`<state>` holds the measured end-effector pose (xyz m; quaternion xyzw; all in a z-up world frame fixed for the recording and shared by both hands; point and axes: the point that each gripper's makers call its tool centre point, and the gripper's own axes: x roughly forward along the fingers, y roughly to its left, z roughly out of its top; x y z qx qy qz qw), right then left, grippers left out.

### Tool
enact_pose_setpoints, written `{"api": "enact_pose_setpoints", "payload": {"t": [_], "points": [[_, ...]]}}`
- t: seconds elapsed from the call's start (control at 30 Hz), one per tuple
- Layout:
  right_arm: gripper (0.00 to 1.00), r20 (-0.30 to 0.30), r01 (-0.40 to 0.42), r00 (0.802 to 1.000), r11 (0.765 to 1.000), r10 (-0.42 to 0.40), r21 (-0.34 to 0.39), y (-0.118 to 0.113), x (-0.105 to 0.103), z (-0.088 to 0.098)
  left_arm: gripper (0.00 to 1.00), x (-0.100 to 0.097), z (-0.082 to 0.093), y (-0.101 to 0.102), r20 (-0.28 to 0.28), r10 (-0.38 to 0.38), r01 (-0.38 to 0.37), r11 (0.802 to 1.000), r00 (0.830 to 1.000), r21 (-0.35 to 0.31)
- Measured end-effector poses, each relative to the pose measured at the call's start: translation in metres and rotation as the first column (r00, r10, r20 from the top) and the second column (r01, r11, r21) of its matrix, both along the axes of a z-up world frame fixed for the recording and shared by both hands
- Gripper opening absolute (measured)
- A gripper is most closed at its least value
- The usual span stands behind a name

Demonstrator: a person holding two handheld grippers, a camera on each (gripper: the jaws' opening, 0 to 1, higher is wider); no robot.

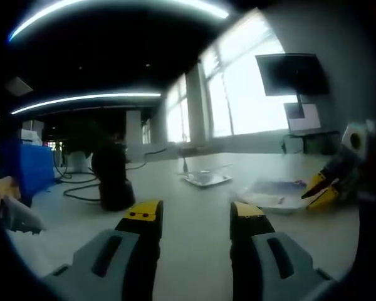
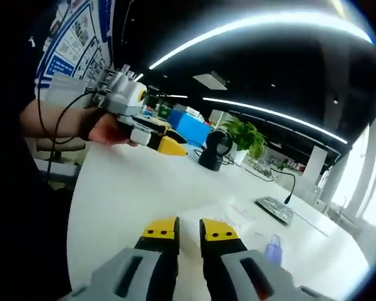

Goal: Clip sheet goods on table flip sheet goods clip sheet goods scan sheet goods put sheet goods back to table

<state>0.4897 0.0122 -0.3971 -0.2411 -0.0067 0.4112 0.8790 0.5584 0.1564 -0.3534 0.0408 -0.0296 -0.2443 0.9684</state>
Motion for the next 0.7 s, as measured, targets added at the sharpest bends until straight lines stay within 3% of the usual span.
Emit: {"api": "enact_pose_setpoints", "payload": {"t": [0.23,0.43,0.53,0.6,0.7], "points": [[0.1,0.061,0.018,0.998,0.997,-0.013,-0.08,0.01,0.01,-0.004,0.35,0.0,0.001,0.0,0.002,-0.001,0.001,1.0,1.0,-0.002],[0.11,0.063,0.03,0.998,0.995,-0.024,-0.097,0.014,0.019,-0.003,0.35,0.0,0.001,0.0,0.001,-0.002,0.002,1.0,1.0,-0.004],[0.1,0.044,0.033,0.999,0.996,-0.029,-0.086,0.013,0.023,-0.004,0.35,0.0,0.001,0.0,0.002,0.0,0.001,1.0,1.0,-0.005],[0.09,-0.01,0.037,0.999,0.998,-0.037,-0.047,0.013,0.024,-0.007,0.35,0.0,0.001,0.0,0.002,-0.001,0.001,1.0,1.0,-0.005],[0.01,-0.026,0.04,0.999,0.998,-0.041,-0.046,0.012,0.026,-0.01,0.35,0.001,0.001,0.0,0.002,-0.002,0.002,1.0,1.0,-0.003]]}}
